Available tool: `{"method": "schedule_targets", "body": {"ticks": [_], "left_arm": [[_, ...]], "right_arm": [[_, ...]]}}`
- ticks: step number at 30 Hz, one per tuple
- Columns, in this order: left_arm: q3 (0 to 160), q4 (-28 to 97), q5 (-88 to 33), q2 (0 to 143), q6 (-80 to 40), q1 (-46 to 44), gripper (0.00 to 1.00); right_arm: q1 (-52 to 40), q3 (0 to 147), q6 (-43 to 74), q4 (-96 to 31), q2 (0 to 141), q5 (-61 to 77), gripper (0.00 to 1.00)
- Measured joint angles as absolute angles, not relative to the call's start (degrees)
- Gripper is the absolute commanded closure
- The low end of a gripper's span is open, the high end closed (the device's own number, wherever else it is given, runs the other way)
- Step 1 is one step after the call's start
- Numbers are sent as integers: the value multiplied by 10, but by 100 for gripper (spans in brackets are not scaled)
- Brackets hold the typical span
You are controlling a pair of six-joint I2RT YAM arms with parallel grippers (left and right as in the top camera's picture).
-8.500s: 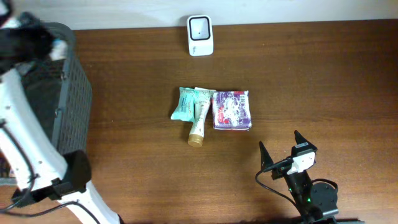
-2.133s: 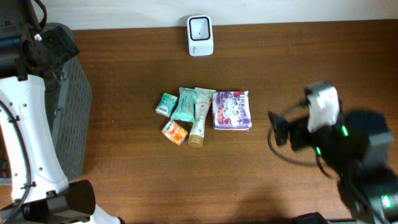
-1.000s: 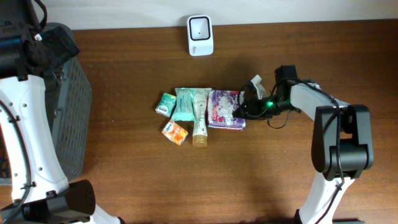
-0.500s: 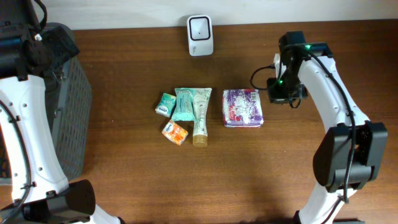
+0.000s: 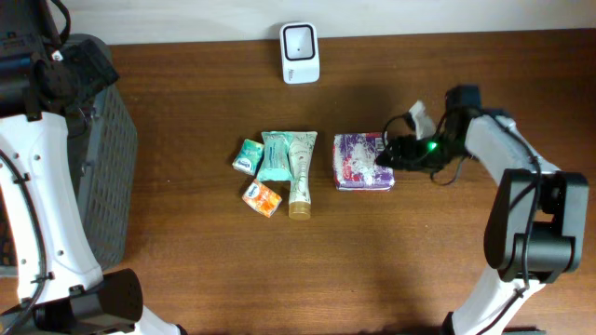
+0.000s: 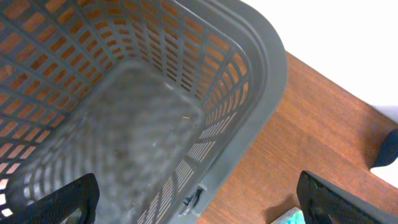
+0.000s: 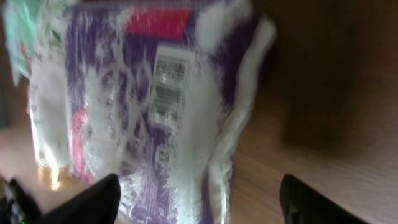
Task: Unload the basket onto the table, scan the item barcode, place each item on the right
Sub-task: 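Grasp the purple package with the right gripper and flip it over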
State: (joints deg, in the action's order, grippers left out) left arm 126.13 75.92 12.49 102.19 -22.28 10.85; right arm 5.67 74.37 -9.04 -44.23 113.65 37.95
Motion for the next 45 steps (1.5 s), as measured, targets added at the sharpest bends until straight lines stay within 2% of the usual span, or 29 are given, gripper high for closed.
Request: {"method": "schedule_targets", "body": {"ticks": [1,2,4,5,11,14,20,25,30,31,32,33,37,39,41,45], "left_arm": [[1261,759,125,1022,-223,109,1],[1261,760,125,1022,-223,109,1],[1261,760,125,1022,-223,109,1],[1261,760,125,1022,-223,109,1],[1261,760,125,1022,-223,109,1],[1261,761,125,1022,-223,109,1],[1261,760,125,1022,-223,109,1],[1261,760,125,1022,-223,109,1],[1261,760,125,1022,-223,109,1],[1261,760,125,1022,-223,109,1],[1261,760,125,1022,-223,109,1],[1261,760,125,1022,-223,109,1],[1261,760,125,1022,-223,109,1],[1261,760,125,1022,-223,109,1],[1261,760,125,1022,-223,109,1],[1261,760,125,1022,-223,109,1]], "right_arm": [[52,711,-81,-402,1138,397,26],[48,692,-74,-373,1138,410,33],[35,673,-60,-330,1138,432,86],[24,668,-47,-322,1138,425,96],[0,670,5,-332,1131,390,96],[-12,712,53,-446,1073,245,96],[-84,763,130,-540,916,-87,96],[-105,759,179,-566,957,-284,96],[-109,757,192,-563,1039,-338,96],[-121,757,193,-562,1059,-340,86],[-131,756,193,-562,1063,-343,57],[-142,756,195,-555,1063,-341,32],[-210,766,194,-520,1063,-252,16],[-233,797,194,-512,1063,-184,2],[-247,855,197,-533,1065,-105,1],[-248,950,193,-591,1065,-46,1]]}}
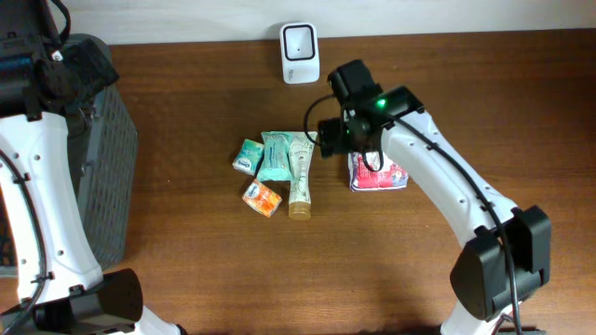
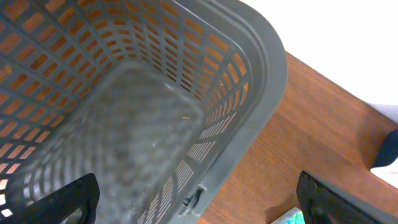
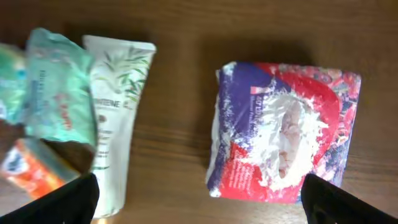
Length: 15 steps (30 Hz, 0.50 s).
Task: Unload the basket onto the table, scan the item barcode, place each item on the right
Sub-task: 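Grasp the purple package with the right gripper and flip it over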
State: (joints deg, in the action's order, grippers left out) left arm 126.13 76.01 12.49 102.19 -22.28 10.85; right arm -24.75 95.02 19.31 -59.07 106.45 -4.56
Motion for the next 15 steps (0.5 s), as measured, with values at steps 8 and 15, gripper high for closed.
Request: {"method": "schedule_targets", "body": {"ticks": [8,15], "left_arm": [[1261,760,125,1022,-223,109,1],[1261,760,125,1022,-223,109,1]], "right_arm": [[-242,961,145,-617,1065,-33,1],[-97,961,144,-613,1065,-21,1]]}}
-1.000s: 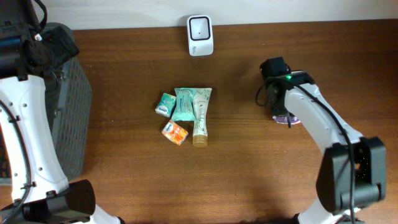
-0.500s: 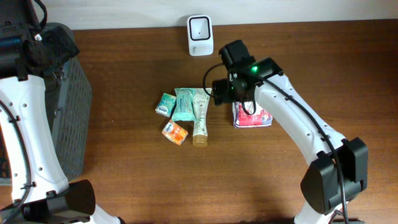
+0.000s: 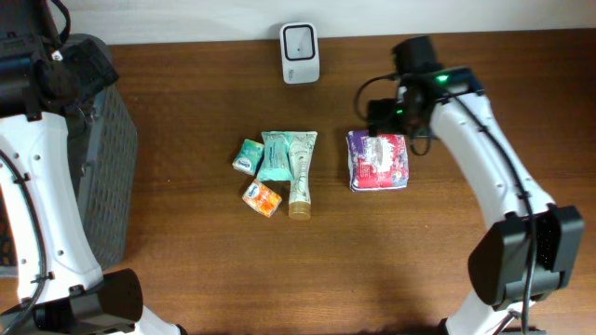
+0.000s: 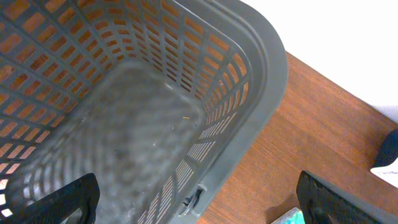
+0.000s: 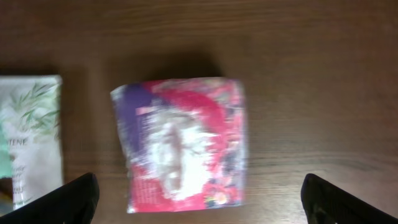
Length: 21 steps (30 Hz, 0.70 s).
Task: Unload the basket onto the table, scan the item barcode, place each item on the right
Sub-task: 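Grasp the purple package with the right gripper and flip it over, then regrasp the purple package with the right gripper and lift it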
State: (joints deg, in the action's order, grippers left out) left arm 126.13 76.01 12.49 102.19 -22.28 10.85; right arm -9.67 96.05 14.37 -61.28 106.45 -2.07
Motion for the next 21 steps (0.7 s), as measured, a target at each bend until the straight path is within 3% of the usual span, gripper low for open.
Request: {"method": "schedule_targets", "body": {"ticks": [4,21], "left_arm": [[1261,760,125,1022,-223,109,1],[1261,760,125,1022,-223,109,1]], "right_arm": [[-12,961,143,-613,1065,41,1],[3,961,135,-620,1126,70,1]]}}
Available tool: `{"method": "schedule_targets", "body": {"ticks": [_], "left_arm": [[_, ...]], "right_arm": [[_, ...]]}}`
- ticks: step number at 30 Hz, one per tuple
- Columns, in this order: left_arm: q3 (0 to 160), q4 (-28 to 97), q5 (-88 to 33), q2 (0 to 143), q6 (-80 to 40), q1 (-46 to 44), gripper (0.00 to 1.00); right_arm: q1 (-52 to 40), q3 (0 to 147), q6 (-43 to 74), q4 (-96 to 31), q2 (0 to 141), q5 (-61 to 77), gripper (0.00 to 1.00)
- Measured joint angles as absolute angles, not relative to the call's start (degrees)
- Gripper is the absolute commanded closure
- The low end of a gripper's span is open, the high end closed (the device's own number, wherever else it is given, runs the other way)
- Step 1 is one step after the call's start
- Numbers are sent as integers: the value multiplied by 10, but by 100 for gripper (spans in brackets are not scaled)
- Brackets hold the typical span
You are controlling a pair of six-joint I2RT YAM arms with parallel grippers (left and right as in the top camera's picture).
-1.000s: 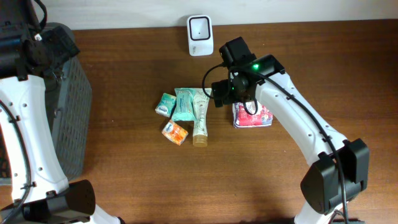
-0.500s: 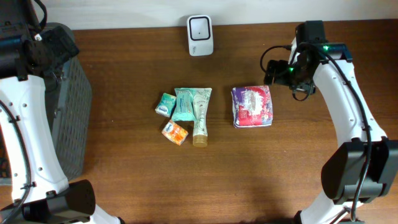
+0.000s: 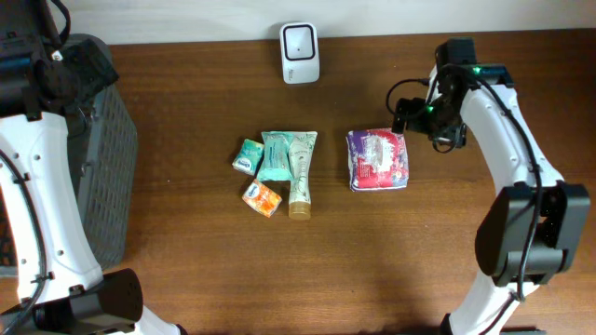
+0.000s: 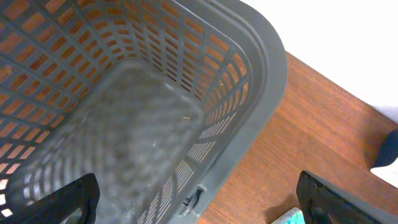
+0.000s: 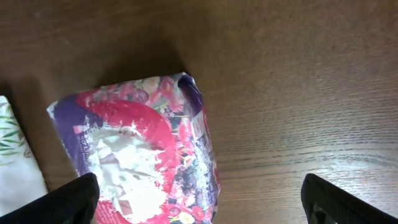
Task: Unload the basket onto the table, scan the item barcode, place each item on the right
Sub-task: 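Regrasp the purple package with the right gripper and lift it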
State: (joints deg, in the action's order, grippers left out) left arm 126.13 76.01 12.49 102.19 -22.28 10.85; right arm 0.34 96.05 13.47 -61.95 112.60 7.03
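A purple and red packet (image 3: 377, 159) lies flat on the brown table (image 3: 447, 242), red face up, and no barcode shows on it (image 5: 140, 162). The white scanner (image 3: 300, 51) stands at the table's far edge. My right gripper (image 3: 416, 119) hangs just right of the packet's far corner. In the right wrist view it (image 5: 199, 208) is open and holds nothing. My left gripper (image 4: 199, 208) is open above the grey basket (image 4: 143, 106), at the far left in the overhead view.
Left of the packet lie a small green packet (image 3: 247, 156), a teal pouch (image 3: 277, 154), a cream tube (image 3: 301, 174) and an orange packet (image 3: 263, 197). The basket (image 3: 102, 149) fills the table's left end.
My right gripper has moved to the right, from above the packet's far edge to beside its far right corner. The packet and the left arm have not moved.
First my right gripper was low at the packet's right side, with a barcode label showing in its wrist view. Then the packet lay red face up, slightly further right, with the open gripper above its left side. The gripper has since moved right past it.
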Motion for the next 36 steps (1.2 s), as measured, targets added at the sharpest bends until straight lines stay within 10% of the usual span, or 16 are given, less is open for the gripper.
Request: {"method": "schedule_targets", "body": {"ticks": [8,16,19,22,36], "left_arm": [[1261,760,125,1022,-223,109,1],[1261,760,125,1022,-223,109,1],[1261,760,125,1022,-223,109,1],[1261,760,125,1022,-223,109,1],[1261,760,125,1022,-223,109,1]], "right_arm": [[68,956,64,-628,1126,147,0],[78,845,-2,-528,1169,303,22],[72,831,-5,-512,1191,314,47],[57,816,-4,-491,1200,328,96],[-5,809,121,-402,1201,534,96]]}}
